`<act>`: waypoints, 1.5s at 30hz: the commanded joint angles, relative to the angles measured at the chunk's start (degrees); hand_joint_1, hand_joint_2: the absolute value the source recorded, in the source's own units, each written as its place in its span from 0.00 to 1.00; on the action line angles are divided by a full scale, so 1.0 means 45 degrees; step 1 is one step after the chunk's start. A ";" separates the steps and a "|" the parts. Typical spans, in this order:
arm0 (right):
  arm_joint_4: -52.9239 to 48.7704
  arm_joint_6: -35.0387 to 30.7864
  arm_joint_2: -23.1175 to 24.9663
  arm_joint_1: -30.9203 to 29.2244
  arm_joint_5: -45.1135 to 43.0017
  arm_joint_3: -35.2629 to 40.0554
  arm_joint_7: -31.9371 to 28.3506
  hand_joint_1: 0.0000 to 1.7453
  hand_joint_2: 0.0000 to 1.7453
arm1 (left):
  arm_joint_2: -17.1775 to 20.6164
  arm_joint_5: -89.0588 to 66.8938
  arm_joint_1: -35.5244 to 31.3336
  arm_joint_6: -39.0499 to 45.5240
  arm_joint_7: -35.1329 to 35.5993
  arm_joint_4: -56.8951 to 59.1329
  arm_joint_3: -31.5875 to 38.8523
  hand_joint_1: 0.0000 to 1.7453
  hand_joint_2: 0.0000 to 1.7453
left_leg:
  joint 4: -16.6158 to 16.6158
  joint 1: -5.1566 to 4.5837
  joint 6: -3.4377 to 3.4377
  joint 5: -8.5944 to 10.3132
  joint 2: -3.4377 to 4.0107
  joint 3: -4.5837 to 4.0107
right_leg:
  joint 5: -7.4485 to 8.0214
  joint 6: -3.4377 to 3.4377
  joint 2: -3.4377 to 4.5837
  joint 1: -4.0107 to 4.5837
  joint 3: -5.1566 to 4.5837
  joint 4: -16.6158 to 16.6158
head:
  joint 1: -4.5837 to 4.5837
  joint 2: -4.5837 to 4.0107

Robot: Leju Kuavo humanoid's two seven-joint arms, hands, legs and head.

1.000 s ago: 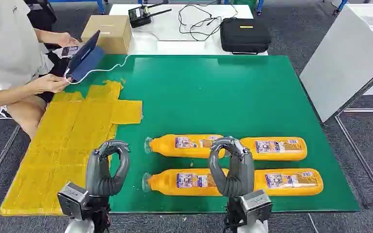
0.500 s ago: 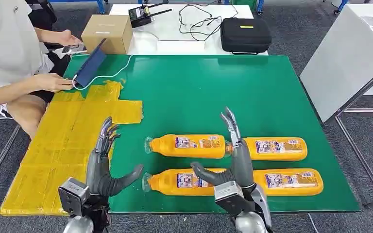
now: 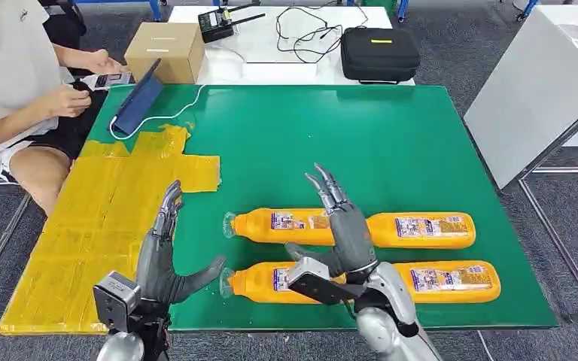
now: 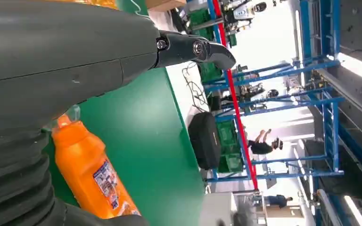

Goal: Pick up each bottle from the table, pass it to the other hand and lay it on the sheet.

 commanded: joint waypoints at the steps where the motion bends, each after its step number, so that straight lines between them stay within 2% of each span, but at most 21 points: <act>1: 0.4498 0.0523 -0.0197 -0.2969 0.3009 0.1580 0.1606 0.00 1.00 | -0.0228 0.0129 -0.0713 -0.0558 0.0396 0.0418 0.0204 0.00 1.00 | 0.0003 0.0009 -0.0019 -0.0012 0.0056 0.0055 | 0.0002 -0.0002 0.0027 0.0013 0.0055 -0.0014 | 0.0005 0.0000; 2: 0.4834 -0.0068 -0.0083 -0.3063 0.3492 0.1613 0.1766 0.00 1.00 | -0.0253 0.0251 -0.0766 -0.0726 0.0468 0.0438 0.0182 0.00 1.00 | 0.0003 0.0011 -0.0020 -0.0012 0.0066 0.0063 | 0.0002 -0.0003 0.0035 0.0015 0.0062 -0.0015 | 0.0000 0.0000; 9: 0.5342 -0.0141 0.0067 -0.3040 0.3528 0.1579 0.1722 0.00 1.00 | -0.0314 0.0304 -0.0830 -0.0807 0.0478 0.0525 0.0119 0.00 1.00 | -0.0001 0.0005 -0.0002 -0.0001 0.0020 0.0045 | 0.0000 0.0000 0.0002 0.0008 0.0053 -0.0013 | -0.0005 0.0000; 11: 0.5774 0.0001 0.0101 -0.3155 0.4005 0.1657 0.1956 0.00 1.00 | -0.0356 0.0327 -0.0849 -0.0842 0.0479 0.0553 0.0078 0.00 1.00 | 0.0001 0.0003 -0.0001 -0.0001 0.0010 0.0043 | -0.0004 0.0001 -0.0009 0.0006 0.0055 -0.0009 | 0.0000 0.0000; 14: 0.6669 -0.0762 0.0242 -0.3312 0.5171 0.1775 0.2442 0.00 1.00 | -0.0413 0.0815 -0.0863 -0.1262 0.0602 0.0566 0.0016 0.00 1.00 | 0.0001 0.0005 -0.0003 -0.0004 0.0022 0.0046 | -0.0002 0.0000 0.0000 0.0009 0.0058 -0.0013 | -0.0005 0.0000; 19: 0.7973 -0.1134 0.0450 -0.3426 0.5769 0.1631 0.2554 0.00 1.00 | -0.0449 0.0804 -0.0995 -0.1273 0.0602 0.0724 -0.0240 0.00 1.00 | 0.0001 0.0007 -0.0002 0.0000 0.0010 0.0037 | -0.0002 0.0000 -0.0011 0.0010 0.0050 -0.0014 | 0.0000 0.0000; 23: 0.7973 -0.1134 0.0450 -0.3426 0.5769 0.1631 0.2554 0.00 1.00 | -0.0449 0.0804 -0.0995 -0.1273 0.0602 0.0724 -0.0240 0.00 1.00 | 0.0011 0.0011 -0.0010 -0.0015 0.0023 0.0056 | -0.0015 -0.0001 -0.0009 0.0016 0.0073 -0.0010 | 0.0000 0.0000; 30: 0.9177 -0.0750 0.0709 -0.3637 0.5659 0.1498 0.2441 0.00 1.00 | -0.0478 0.0920 -0.1173 -0.1392 0.0641 0.0978 -0.0365 0.00 1.00 | -0.0002 0.0002 0.0002 0.0006 -0.0002 0.0025 | -0.0001 0.0000 -0.0019 0.0004 0.0036 -0.0011 | 0.0000 0.0000; 39: 1.1619 -0.0348 0.1123 -0.4671 0.6045 0.1370 0.3117 0.00 1.00 | -0.0560 0.1092 -0.1412 -0.1537 0.0766 0.1282 -0.0518 0.00 1.00 | 0.0007 0.0005 -0.0005 -0.0003 0.0012 0.0045 | -0.0008 0.0001 -0.0017 0.0008 0.0057 -0.0008 | 0.0000 0.0000; 45: 1.2644 0.0601 0.1410 -0.5525 0.5768 0.0971 0.3104 0.00 1.00 | -0.0658 0.1297 -0.1635 -0.1748 0.0890 0.1645 -0.0605 0.00 1.00 | 0.0009 0.0002 -0.0003 0.0000 0.0012 0.0034 | -0.0005 0.0002 -0.0015 0.0005 0.0044 -0.0003 | 0.0000 0.0000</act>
